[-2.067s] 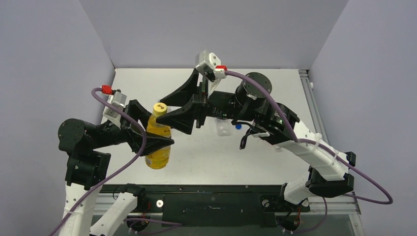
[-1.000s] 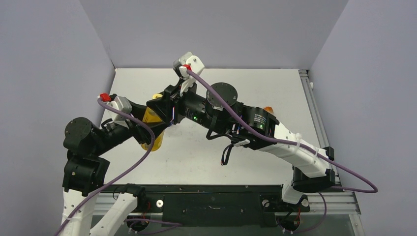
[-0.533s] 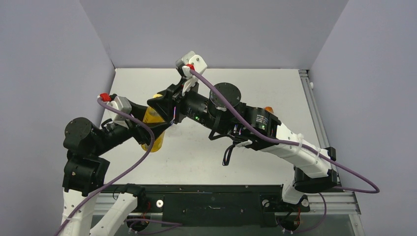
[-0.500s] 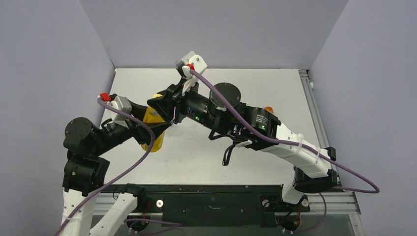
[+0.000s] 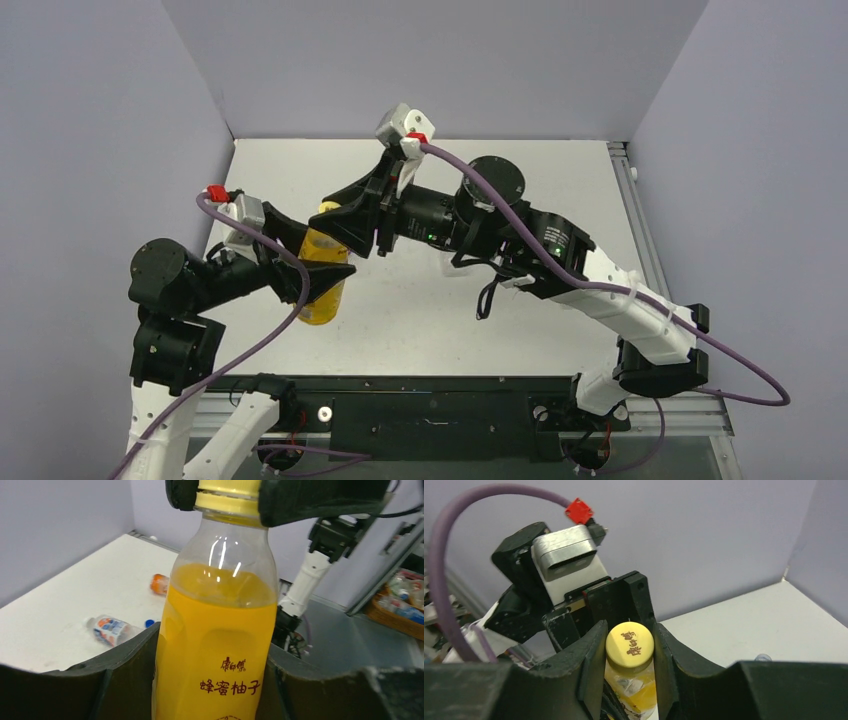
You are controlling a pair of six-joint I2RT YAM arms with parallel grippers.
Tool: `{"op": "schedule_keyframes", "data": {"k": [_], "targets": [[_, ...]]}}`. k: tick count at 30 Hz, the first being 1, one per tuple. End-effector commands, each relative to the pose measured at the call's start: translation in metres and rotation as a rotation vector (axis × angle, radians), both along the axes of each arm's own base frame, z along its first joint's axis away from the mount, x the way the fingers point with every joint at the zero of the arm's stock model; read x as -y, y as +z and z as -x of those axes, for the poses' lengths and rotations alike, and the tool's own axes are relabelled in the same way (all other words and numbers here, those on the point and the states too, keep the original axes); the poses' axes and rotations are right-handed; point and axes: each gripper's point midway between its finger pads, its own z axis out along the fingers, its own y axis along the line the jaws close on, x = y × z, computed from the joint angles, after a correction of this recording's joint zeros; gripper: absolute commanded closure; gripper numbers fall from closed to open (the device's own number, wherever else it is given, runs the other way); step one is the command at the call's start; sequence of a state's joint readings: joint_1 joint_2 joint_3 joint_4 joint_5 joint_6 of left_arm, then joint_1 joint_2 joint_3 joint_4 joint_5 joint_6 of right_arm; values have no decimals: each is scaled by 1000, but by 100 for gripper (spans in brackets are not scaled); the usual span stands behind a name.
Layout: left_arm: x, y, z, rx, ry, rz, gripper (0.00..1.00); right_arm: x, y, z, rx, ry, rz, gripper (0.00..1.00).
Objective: Unscrew the bottle caps
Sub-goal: Unscrew the bottle cap from the plastic bottle.
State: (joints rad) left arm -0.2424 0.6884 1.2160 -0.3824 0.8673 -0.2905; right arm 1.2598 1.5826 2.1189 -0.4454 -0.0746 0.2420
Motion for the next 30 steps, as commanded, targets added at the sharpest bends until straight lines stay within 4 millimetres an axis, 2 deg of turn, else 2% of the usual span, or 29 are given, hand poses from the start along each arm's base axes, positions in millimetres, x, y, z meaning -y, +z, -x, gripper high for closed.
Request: {"op": "schedule_keyframes", "data": {"k": [1,3,7,11,12,13,14,15,16,17,18,22,26,30], "targets": [[14,29,40,-41,-234,91,79,40,51,63,135,355,-163,100],[16,35,51,-74,-298,115,79,47,53,76,157,431,-177,100],[17,39,59,-105,-350,123,81,49,49,87,168,502,-165,100],[18,36,58,-108,-355,119,82,43,41,79,167,475,-121,100],[18,36,58,-101,-353,116,83,41,39,72,160,437,-114,96],[18,35,56,-93,-346,117,83,41,39,66,155,403,-111,89],[18,33,54,-82,-335,110,83,42,43,50,139,301,-121,64],[17,33,48,-72,-307,112,83,42,43,43,126,246,-123,37],[16,29,42,-43,-273,90,84,47,46,21,102,97,-134,30],[14,28,31,-28,-209,90,84,47,46,18,92,49,-136,24],[11,23,24,2,-164,59,84,52,47,0,66,-70,-144,23],[-1,12,-3,103,9,-11,89,45,41,-11,13,-209,-125,21],[-9,7,-13,145,84,-37,91,24,23,-16,-18,-236,-38,31],[-10,6,-13,153,96,-44,91,11,16,-16,-28,-225,-13,44]]}}
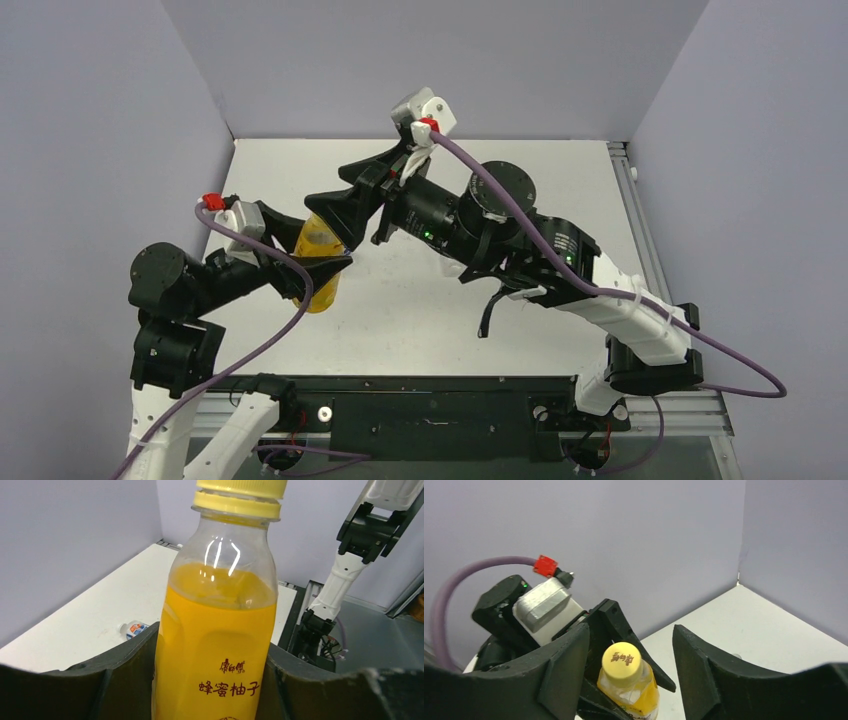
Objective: Unscrew the bottle caps
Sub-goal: Unscrew the bottle cap from the plastic bottle.
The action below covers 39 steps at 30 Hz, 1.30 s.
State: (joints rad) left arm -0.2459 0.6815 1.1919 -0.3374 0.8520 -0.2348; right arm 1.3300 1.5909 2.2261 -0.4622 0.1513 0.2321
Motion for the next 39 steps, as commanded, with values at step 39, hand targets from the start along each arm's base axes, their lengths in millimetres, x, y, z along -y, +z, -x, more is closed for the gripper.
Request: {"op": "schedule_keyframes", "data": {"k": [39], "targets": [[-5,8,-4,23,50,8,89,6,-9,-3,-9,-28,14,54]]}}
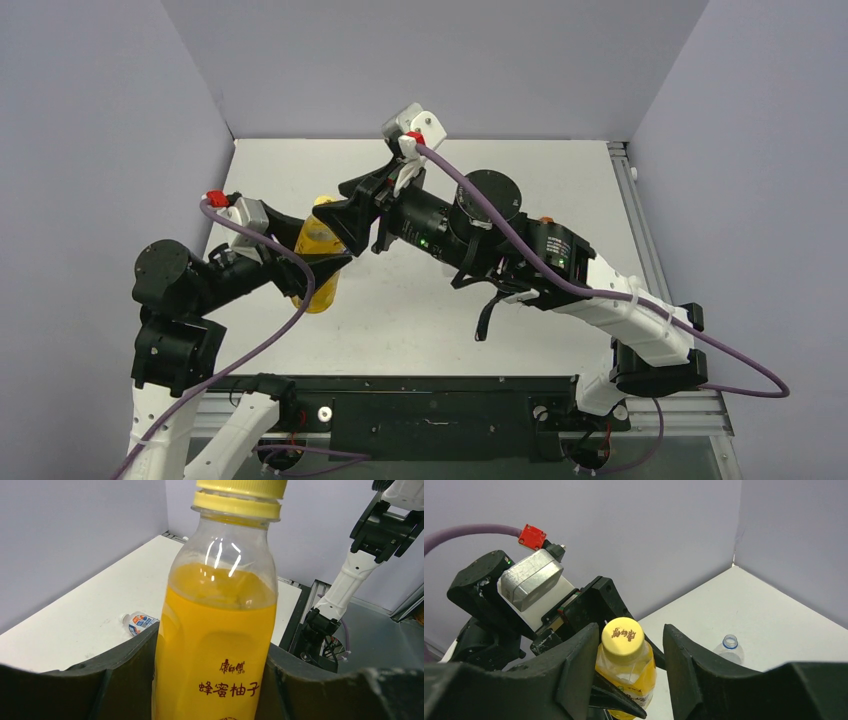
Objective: Unscrew the bottle caps
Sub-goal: Unscrew the bottle cap from the plastic bottle.
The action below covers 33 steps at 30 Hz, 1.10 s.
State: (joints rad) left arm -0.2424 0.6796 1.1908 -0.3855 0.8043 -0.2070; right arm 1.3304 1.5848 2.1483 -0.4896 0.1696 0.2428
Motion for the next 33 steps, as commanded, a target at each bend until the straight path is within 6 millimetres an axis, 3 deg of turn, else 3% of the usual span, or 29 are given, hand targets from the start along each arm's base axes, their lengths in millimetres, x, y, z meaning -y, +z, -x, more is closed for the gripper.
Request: {"op": "schedule_keyframes", "data": {"k": [1,6,13,23,33], "targets": [[0,17,4,48,-4,25,89,14,27,2,26,-9,-73,56],[0,18,4,45,-9,30,89,9,26,5,28,14,-61,70],[1,19,3,42,-14,33,89,2,22,11,31,57,-37,55],[2,23,4,34,-21,49,89,-4,16,6,23,53,-22,60],[5,26,11,24,-52,61,89,5,25,4,32,46,-50,89]]}}
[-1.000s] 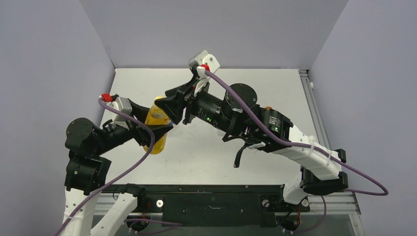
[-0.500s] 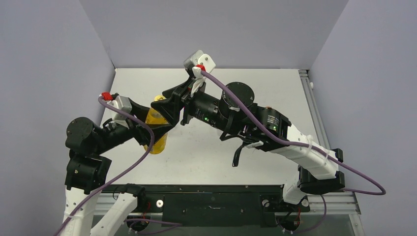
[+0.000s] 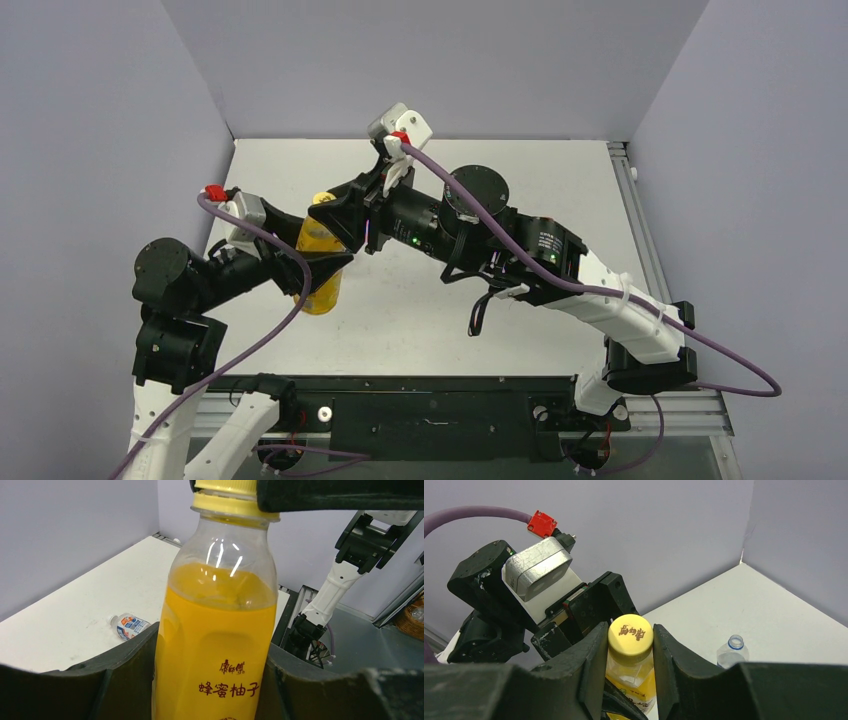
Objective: Unscrew the bottle caps
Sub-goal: Unscrew the bottle cap from the plastic bottle.
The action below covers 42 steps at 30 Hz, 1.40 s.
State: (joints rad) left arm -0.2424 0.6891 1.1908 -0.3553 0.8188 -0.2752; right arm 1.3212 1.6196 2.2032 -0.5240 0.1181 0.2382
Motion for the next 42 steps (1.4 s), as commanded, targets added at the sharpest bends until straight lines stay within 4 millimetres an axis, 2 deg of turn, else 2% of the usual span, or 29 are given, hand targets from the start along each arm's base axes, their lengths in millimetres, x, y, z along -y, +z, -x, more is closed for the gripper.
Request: {"op": "schedule_keyframes", "data": {"k": [1,5,6,7,8,9,10,12,16,18,22,24,25,26,27,28,29,30,31,32,33,34,35,36,37,38,39,42], "targets": [[2,22,12,57,-38,30,89,16,28,2,35,13,-71,90],[9,26,25,31,-128,58,89,22,36,23,83,187,-90,98],[12,27,34,25,-181,59,91,22,42,40,108,293,-113,100],[14,32,40,19,-215,83,91,28,42,42,107,335,-122,100],[16,33,49,13,-270,84,92,30,48,60,133,443,-146,100],[18,38,57,-4,-318,103,93,36,52,64,140,481,-163,100],[18,45,62,29,-338,115,94,40,52,78,154,565,-164,100],[19,47,71,-13,-389,125,95,47,54,94,177,657,-167,100],[18,57,85,-11,-439,135,96,53,53,112,205,766,-164,100],[18,59,88,-8,-446,136,97,52,49,113,211,780,-152,100],[17,60,94,3,-455,129,97,49,39,99,205,747,-121,100],[17,59,94,9,-451,122,96,48,40,84,192,671,-118,85],[17,58,92,14,-444,121,96,46,40,66,172,567,-114,63],[17,55,89,27,-432,112,96,47,42,59,169,514,-115,49],[17,54,86,34,-419,109,95,47,45,38,152,381,-122,30],[17,48,78,46,-386,93,94,48,45,33,145,325,-120,26],[16,41,73,7,-359,77,93,51,46,17,134,217,-120,23],[15,39,64,60,-311,57,93,48,43,18,132,192,-108,22],[14,34,60,40,-287,42,92,51,45,8,124,110,-109,21],[12,31,50,76,-243,21,91,45,39,15,127,104,-85,21],[11,25,47,62,-224,5,91,48,41,6,121,28,-85,21],[9,24,40,95,-189,-12,89,38,35,12,118,29,-62,20],[8,21,37,88,-168,-21,88,41,40,8,114,-16,-72,20],[6,20,31,109,-134,-32,87,30,30,10,98,-17,-42,20],[5,18,29,109,-122,-38,87,30,37,9,88,-36,-59,21],[3,17,25,125,-96,-46,87,22,28,7,79,-41,-32,22],[2,16,24,125,-88,-49,86,22,33,5,70,-56,-45,25],[1,16,23,133,-76,-51,86,12,25,1,56,-71,-26,31]]}}
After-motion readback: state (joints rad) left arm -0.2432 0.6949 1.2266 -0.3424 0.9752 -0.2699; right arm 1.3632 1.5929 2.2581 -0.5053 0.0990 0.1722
